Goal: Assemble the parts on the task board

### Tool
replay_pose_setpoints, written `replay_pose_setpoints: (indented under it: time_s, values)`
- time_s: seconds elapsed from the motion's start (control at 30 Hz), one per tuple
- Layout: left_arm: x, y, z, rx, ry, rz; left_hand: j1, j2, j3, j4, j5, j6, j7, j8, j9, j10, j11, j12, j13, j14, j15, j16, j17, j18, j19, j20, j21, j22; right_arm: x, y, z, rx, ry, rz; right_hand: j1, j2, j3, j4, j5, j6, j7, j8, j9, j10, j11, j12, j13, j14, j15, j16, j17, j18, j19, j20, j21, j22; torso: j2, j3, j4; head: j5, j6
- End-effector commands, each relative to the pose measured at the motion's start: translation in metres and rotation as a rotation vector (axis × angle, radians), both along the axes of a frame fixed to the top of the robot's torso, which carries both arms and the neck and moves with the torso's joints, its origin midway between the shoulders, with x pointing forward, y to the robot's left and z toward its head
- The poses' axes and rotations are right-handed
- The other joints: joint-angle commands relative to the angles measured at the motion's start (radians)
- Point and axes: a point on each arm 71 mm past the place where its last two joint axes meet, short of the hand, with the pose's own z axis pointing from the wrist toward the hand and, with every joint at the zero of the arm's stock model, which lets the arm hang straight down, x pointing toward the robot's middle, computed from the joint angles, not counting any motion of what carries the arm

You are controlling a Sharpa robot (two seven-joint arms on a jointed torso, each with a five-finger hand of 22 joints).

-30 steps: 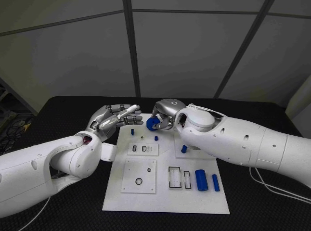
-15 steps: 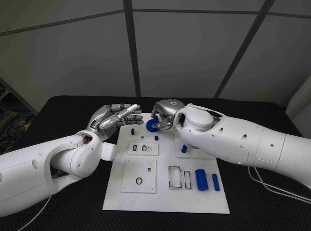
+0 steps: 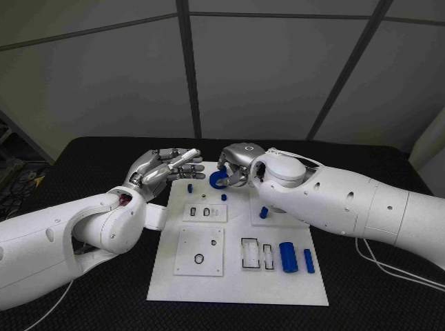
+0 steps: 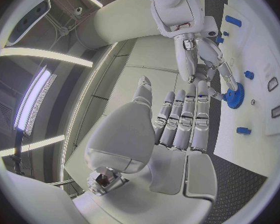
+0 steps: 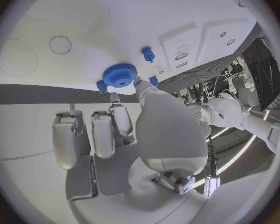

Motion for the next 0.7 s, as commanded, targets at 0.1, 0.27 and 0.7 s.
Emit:
replay_pose_setpoints:
  time_s: [0.1,0.27,0.7]
  values:
    - [0.000,0.000,0.002,-0.006,-0.007,-0.009,0.000,0.008,-0.005,-0.004,0.006,0.003,0.012,-0.007,-0.001,0.005,0.000,-0.006,0.000,0.001,0.004,-0.003,-0.001,0.048,0.002,-0.002,0.004,-0.002,-0.004,-0.016,0.007,0.087,-0.044,0.009,-0.001,0.004,0.001,0.010,0.022,0.012,-0.004,0.005,-0.003,0.006,0.001,0.007,0.021,0.070,0.005,0.000,0.102,-0.007,0.104,0.004,0.005,0.263,-0.001,0.0008,-0.0009,-0.002,0.003]
    - [0.001,0.003,0.001,-0.003,-0.007,-0.002,0.000,0.008,-0.005,-0.004,0.006,0.003,0.012,-0.007,-0.001,0.005,0.000,-0.006,0.000,0.001,0.004,-0.003,-0.001,0.048,0.002,-0.002,0.004,-0.002,-0.011,-0.055,0.014,0.221,-0.046,0.014,0.019,-0.001,0.007,0.003,0.026,0.018,-0.005,0.005,-0.006,0.003,0.000,0.002,0.018,0.067,0.004,-0.007,0.090,-0.007,0.104,0.003,0.005,0.263,-0.003,0.0024,-0.0060,-0.001,0.008]
    - [0.004,0.009,-0.001,0.001,-0.008,0.012,0.000,0.011,-0.007,-0.007,0.006,0.005,0.011,-0.008,-0.001,0.007,0.000,-0.008,0.000,0.002,0.004,-0.005,-0.002,0.048,0.001,-0.002,0.004,-0.003,-0.020,-0.176,0.016,0.429,0.069,-0.041,0.108,-0.021,0.023,-0.040,0.017,0.042,-0.008,0.004,-0.014,-0.008,-0.004,-0.016,0.007,0.064,0.001,-0.017,0.077,-0.007,0.104,-0.001,0.005,0.263,-0.012,0.0181,-0.0233,-0.015,0.023]
